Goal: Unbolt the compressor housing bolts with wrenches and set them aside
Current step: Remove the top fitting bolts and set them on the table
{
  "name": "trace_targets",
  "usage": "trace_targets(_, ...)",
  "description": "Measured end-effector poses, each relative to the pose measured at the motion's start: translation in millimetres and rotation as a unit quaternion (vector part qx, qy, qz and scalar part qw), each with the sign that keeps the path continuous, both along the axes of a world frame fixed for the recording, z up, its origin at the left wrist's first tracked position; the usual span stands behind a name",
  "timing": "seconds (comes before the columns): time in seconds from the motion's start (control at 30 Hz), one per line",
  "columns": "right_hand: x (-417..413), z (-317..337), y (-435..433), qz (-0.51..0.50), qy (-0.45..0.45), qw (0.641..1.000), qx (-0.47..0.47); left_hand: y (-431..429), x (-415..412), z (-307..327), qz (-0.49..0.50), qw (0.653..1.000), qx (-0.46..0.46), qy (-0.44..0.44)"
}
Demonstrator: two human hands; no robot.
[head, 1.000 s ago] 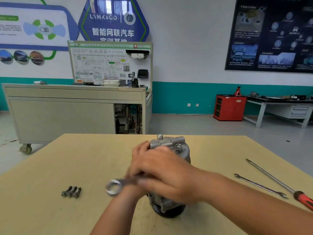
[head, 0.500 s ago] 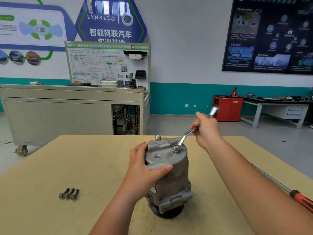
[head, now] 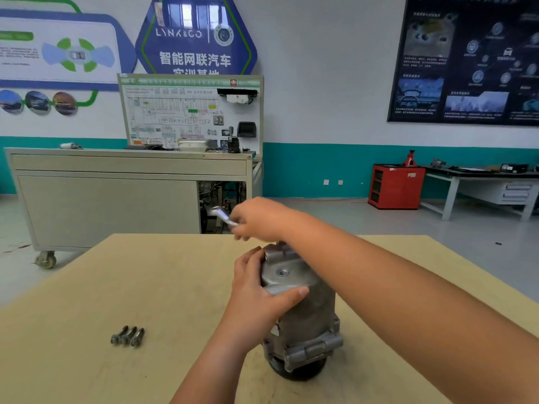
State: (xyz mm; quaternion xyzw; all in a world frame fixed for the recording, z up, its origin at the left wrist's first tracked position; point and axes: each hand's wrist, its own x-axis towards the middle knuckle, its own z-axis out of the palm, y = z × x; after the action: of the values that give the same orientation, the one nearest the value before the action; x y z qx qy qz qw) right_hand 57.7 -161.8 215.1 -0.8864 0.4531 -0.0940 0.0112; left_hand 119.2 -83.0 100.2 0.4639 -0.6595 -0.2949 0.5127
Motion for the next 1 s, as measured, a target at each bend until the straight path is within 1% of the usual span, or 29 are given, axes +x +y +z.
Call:
trace_targets(0.07, 6, -9, 26, 0.09, -0.006, 0.996, 0.005, -1, 1, -1, -0.009, 1.0, -0.006, 0.023)
trace_targets(0.1, 5, -16, 41, 0.119, 0.002, 0.993, -0.014, -1, 0, -2, -0.013, 0.999, -0.006, 0.031)
trace_targets(0.13, 2, -23, 55, 0.144, 0.006, 0.988, -0.052, -1, -1, -2, -0.011, 0.999, -0.002, 0.03)
trace_targets(0.17, -4, -32, 69, 0.169, -0.011, 0.981, -0.099, -1, -2, -1, -0.005, 1.0, 0.001, 0.021)
trace_targets(0.23, -21, -50, 97, 0.234, -0.103, 0.947, -0.194, -1, -6, -2, 0.001, 1.0, -0.018, 0.007)
trace_targets(0.3, -47, -70, 116, 0.268, -0.223, 0.906, -0.241, -1, -6, -1, 0.017, 1.0, -0.016, 0.016)
trace_targets(0.33, -60, -81, 122, 0.277, -0.302, 0.876, -0.255, -1, -6, 1, 0.021, 0.999, -0.01, 0.027)
trace_targets(0.37, -75, -89, 126, 0.288, -0.396, 0.832, -0.261, 1, -5, 1, 0.021, 0.999, -0.008, 0.03)
trace_targets(0.4, -86, -94, 128, 0.293, -0.495, 0.78, -0.247, 2, -4, 1, 0.016, 0.999, -0.009, 0.028)
trace_targets(0.43, -96, -94, 127, 0.289, -0.594, 0.721, -0.211, 2, -3, 0, 0.009, 1.0, -0.008, 0.026)
trace_targets(0.47, -104, -91, 123, 0.271, -0.688, 0.654, -0.161, 2, -2, -1, 0.005, 1.0, -0.003, 0.025)
trace_targets(0.53, -116, -77, 104, 0.168, -0.846, 0.501, -0.074, 2, -2, -1, 0.0, 1.0, 0.006, 0.028)
trace_targets(0.57, -120, -69, 87, 0.103, -0.896, 0.43, -0.039, 3, -2, -1, -0.003, 1.0, 0.007, 0.03)
trace_targets(0.6, -124, -61, 68, 0.041, -0.925, 0.377, -0.003, 3, -2, 0, -0.001, 0.999, 0.007, 0.031)
trace_targets(0.63, -124, -53, 48, -0.02, -0.931, 0.364, 0.032, 2, -2, -1, 0.002, 1.0, 0.003, 0.031)
trace_targets(0.67, -123, -47, 27, -0.082, -0.908, 0.407, 0.063, 2, -1, -1, 0.002, 1.0, 0.003, 0.029)
trace_targets(0.7, -119, -43, 8, -0.139, -0.854, 0.494, 0.09, 1, -1, -2, 0.002, 1.0, 0.003, 0.027)
trace_targets(0.73, -113, -39, -10, -0.19, -0.77, 0.601, 0.104, 0, 0, -3, 0.003, 1.0, 0.005, 0.023)
trace_targets(0.77, -105, -35, -25, -0.218, -0.661, 0.709, 0.114, 0, 0, -4, 0.002, 1.0, 0.005, 0.021)
trace_targets(0.8, -93, -28, -34, -0.218, -0.537, 0.806, 0.116, 0, 1, -3, 0.001, 1.0, 0.008, 0.019)
trace_targets(0.83, -80, -20, -40, -0.202, -0.404, 0.886, 0.107, -1, 2, -3, -0.001, 1.0, 0.007, 0.018)
trace_targets(0.87, -66, -11, -41, -0.173, -0.277, 0.941, 0.088, -1, 1, -2, 0.001, 1.0, 0.007, 0.016)
trace_targets(0.9, -51, -3, -39, -0.142, -0.164, 0.974, 0.065, 0, 0, -3, 0.003, 1.0, 0.007, 0.012)
trace_targets(0.93, -36, 2, -34, -0.106, -0.081, 0.99, 0.041, 1, -1, -2, 0.002, 1.0, 0.006, 0.007)
trace_targets(0.97, -21, 5, -26, -0.065, -0.029, 0.997, 0.024, 1, 0, -2, -0.002, 1.0, 0.005, 0.008)
trace_targets(1.0, -9, 3, -15, -0.025, -0.003, 1.0, 0.018, 1, 1, -1, -0.008, 1.0, 0.006, 0.011)
